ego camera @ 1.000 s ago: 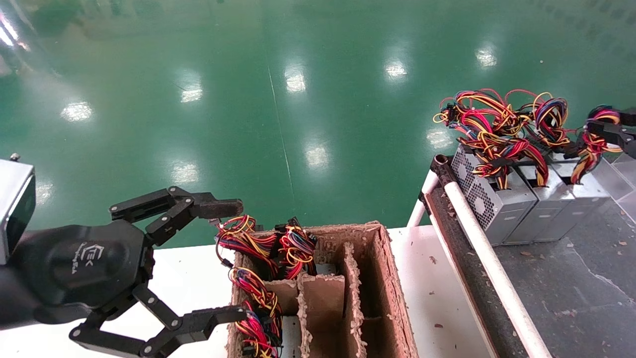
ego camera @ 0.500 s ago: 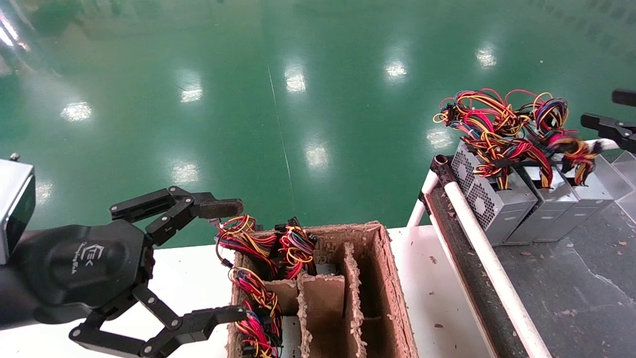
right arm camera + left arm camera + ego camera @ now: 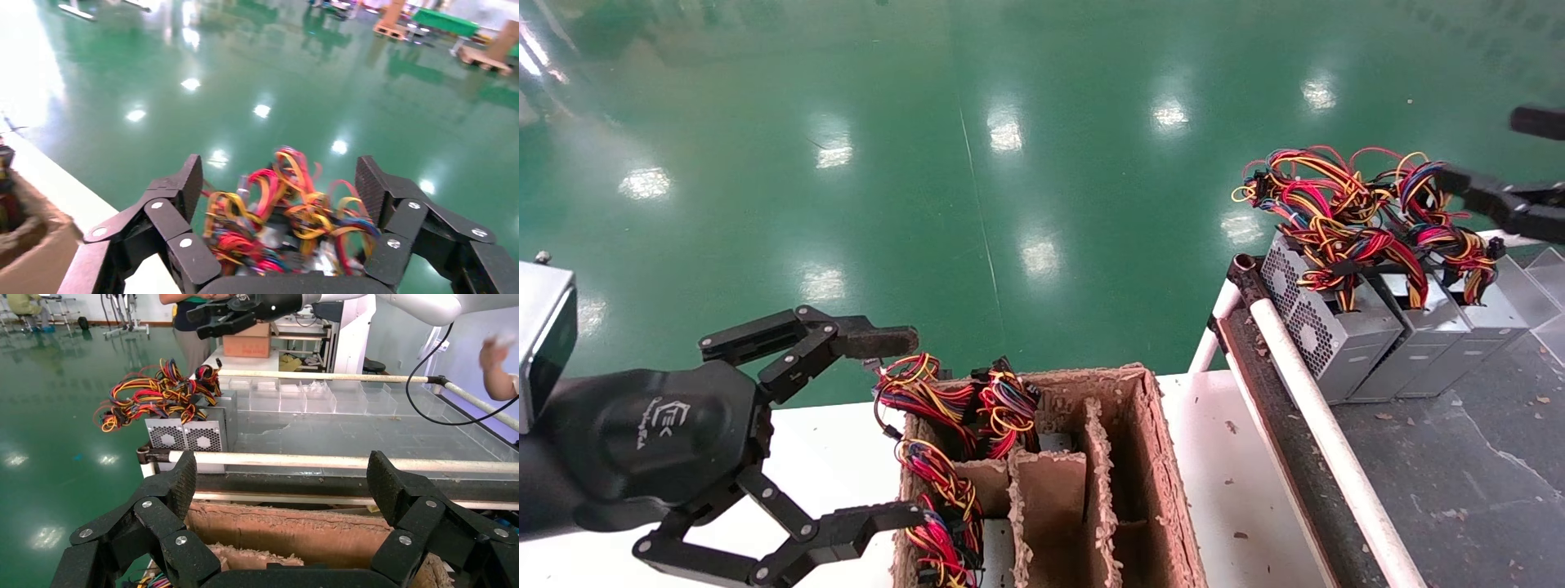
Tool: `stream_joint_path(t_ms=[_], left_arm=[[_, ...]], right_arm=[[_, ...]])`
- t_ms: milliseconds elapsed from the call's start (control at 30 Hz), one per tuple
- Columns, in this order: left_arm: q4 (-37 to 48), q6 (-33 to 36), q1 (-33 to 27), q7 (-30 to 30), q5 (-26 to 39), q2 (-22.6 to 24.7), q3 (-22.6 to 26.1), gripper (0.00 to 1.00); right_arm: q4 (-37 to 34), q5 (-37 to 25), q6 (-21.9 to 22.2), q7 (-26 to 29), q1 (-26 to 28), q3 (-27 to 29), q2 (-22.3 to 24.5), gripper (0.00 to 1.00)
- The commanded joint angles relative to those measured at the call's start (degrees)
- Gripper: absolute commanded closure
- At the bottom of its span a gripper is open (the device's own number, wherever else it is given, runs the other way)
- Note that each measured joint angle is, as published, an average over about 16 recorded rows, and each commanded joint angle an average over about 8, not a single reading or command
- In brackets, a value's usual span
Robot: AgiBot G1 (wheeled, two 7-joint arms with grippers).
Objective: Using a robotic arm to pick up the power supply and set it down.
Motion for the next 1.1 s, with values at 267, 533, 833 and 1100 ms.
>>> stream_joint_path(t_ms=[267,533,833,1100], left_arm=[[0.0,0.0,0.0,0.0,0.0,0.0,0.0,0.00],[0.0,0.0,0.0,0.0,0.0,0.0,0.0,0.00],[0.0,0.0,0.0,0.0,0.0,0.0,0.0,0.00],[0.0,0.0,0.0,0.0,0.0,0.0,0.0,0.00]], right_arm=[[5.2,3.7,-2.1,1.2,-3.2,-0.7,-1.0,0.00],[9.9,7.1,-4.0,2.3,-6.0,-1.3,-1.8,0.00],[15.2,10.8,-6.1,3.5,-9.1,-2.0,-2.8,0.00],[19.8,14.1,-8.0,4.6,-11.9,-2.6,-3.7,0.00]])
